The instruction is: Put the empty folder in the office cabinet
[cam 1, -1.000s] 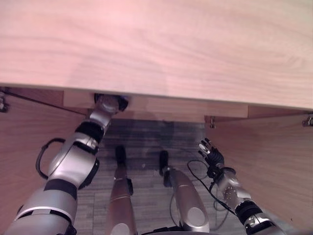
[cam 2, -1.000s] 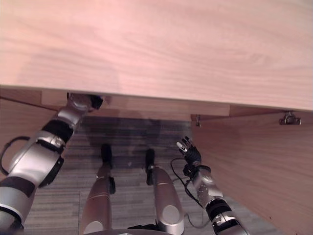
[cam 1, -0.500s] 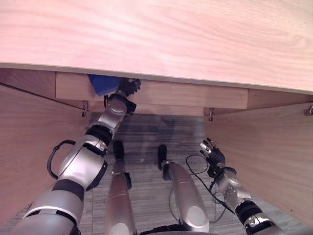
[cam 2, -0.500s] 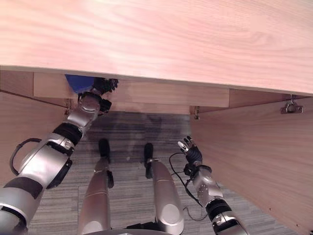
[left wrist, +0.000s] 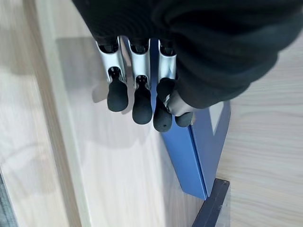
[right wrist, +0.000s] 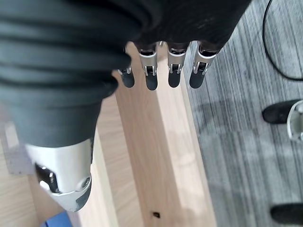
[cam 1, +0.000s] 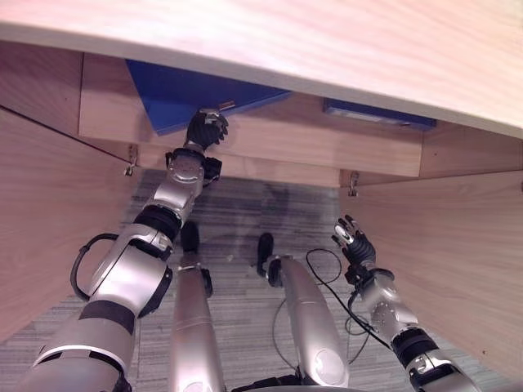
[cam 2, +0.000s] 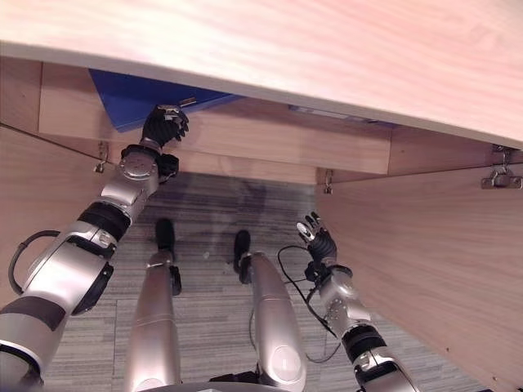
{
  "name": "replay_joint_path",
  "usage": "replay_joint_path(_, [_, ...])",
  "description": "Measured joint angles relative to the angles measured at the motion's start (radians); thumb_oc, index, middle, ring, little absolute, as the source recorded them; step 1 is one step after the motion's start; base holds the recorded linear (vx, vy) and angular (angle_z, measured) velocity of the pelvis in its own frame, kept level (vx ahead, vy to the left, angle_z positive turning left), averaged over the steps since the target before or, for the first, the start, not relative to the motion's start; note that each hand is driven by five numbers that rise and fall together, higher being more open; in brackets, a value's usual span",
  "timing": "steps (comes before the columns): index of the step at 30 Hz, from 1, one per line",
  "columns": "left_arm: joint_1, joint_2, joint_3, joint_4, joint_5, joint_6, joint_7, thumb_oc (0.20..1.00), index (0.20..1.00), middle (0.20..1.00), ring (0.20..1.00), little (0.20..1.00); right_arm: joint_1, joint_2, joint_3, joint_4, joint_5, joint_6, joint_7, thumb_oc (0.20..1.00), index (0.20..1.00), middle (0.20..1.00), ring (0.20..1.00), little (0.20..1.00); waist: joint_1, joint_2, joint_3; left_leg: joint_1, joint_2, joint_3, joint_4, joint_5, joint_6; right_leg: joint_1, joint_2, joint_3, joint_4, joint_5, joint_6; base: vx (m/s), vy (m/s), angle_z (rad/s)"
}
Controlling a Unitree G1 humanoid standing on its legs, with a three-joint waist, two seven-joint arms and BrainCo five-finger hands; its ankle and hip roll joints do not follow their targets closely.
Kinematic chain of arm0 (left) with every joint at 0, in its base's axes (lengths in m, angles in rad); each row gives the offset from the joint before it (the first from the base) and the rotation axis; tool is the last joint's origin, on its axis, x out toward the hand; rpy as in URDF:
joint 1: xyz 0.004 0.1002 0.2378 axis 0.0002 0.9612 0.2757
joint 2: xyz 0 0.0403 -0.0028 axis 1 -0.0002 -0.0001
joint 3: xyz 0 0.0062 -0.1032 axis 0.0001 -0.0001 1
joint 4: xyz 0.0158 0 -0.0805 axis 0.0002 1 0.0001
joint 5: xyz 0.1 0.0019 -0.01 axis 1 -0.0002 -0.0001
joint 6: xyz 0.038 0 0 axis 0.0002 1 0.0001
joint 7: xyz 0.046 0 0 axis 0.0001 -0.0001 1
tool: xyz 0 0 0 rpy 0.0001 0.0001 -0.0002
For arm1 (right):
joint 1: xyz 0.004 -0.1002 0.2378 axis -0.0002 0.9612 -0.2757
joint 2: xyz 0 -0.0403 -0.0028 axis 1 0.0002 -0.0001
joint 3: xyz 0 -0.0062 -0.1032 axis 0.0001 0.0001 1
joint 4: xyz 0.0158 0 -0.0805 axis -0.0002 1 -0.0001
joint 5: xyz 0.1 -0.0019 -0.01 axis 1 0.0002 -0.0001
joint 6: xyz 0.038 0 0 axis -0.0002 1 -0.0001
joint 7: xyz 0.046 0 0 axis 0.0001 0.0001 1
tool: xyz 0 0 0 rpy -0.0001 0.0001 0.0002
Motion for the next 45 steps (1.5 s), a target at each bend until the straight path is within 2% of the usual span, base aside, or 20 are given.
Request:
replay_joint_path(1, [-0.016,0.010,0.000,-0.034,0.002,-0.032,0.007,0.200,0.200,0.200,0.200,0.200,-0.018,0.001,0.000,-0.009,0.000,0.000,0.000,1.000,1.000,1.000,1.000,1.000,0.002,-0.005,0.014,-0.033,0.001,-0.001,0.012,0.001,-0.001,-0.033,0.000,0.000,0.012,0.002,0.001,-0.04,0.007,-0.05])
replay_joint_path(3, [-0.031,0.006,-0.001,-0.044,0.002,-0.041,0.008,0.200,0.200,0.200,0.200,0.200,-0.029,0.002,0.005,-0.022,0.000,0.001,0.000,1.000,1.000,1.000,1.000,1.000,0.004,-0.008,0.025,-0.045,0.002,-0.004,0.017,-0.001,-0.003,-0.042,0.000,0.000,0.015,0.003,0.002,-0.02,0.006,-0.02])
replay_joint_path(9, [-0.109,0.004,-0.013,-0.043,0.049,-0.027,0.009,0.200,0.200,0.200,0.200,0.200,-0.027,-0.004,0.004,-0.105,0.001,-0.003,0.007,1.000,1.000,1.000,1.000,1.000,0.000,-0.007,0.025,-0.080,0.001,-0.001,0.014,0.003,0.001,-0.078,-0.001,0.000,0.015,0.005,0.001,0.00,0.000,0.00])
replay_joint_path(17, [-0.184,0.011,-0.065,-0.043,0.108,-0.005,0.016,0.200,0.200,0.200,0.200,0.200,-0.027,-0.016,-0.008,-0.108,0.011,-0.021,0.014,1.000,1.000,1.000,1.000,1.000,-0.005,-0.006,0.027,-0.116,-0.004,-0.007,0.036,-0.002,0.002,-0.102,-0.007,-0.010,0.030,0.000,-0.005,0.03,-0.004,0.03])
replay_joint_path(21, [-0.207,0.025,-0.094,-0.038,0.119,0.017,0.016,0.200,0.200,0.200,0.200,0.200,-0.027,-0.026,-0.014,-0.108,0.040,-0.021,0.018,1.000,1.000,1.000,1.000,1.000,-0.005,-0.004,0.028,-0.121,-0.019,-0.005,0.042,-0.010,0.010,-0.116,-0.025,-0.004,0.049,-0.011,-0.003,0.03,0.002,0.06])
replay_joint_path(28, [-0.251,0.064,-0.103,-0.019,0.104,0.033,0.006,0.200,0.200,0.200,0.200,0.200,-0.024,-0.034,-0.039,-0.150,0.040,-0.021,0.020,1.000,1.000,1.000,1.000,1.000,-0.002,-0.004,0.028,-0.128,-0.026,-0.001,0.036,-0.009,0.010,-0.131,-0.029,0.004,0.055,-0.013,-0.001,0.01,0.000,0.00])
replay_joint_path(37, [-0.262,0.100,-0.131,-0.019,0.020,0.029,-0.006,0.200,0.200,0.200,0.200,0.200,-0.025,-0.040,-0.043,-0.181,0.040,-0.021,0.020,1.000,1.000,1.000,1.000,1.000,0.003,-0.001,0.028,-0.130,-0.030,0.006,0.036,-0.009,0.011,-0.138,-0.035,0.012,0.062,-0.015,-0.001,0.01,0.000,0.00])
replay_joint_path(45, [-0.268,0.118,-0.133,-0.020,0.015,0.024,-0.017,0.200,0.200,0.200,0.200,0.200,-0.025,-0.063,-0.078,-0.177,0.040,-0.021,0.020,1.000,1.000,1.000,1.000,1.000,0.019,0.004,0.026,-0.131,-0.030,0.006,0.022,-0.003,0.005,-0.146,-0.035,0.011,0.063,-0.017,-0.004,0.00,0.000,0.00])
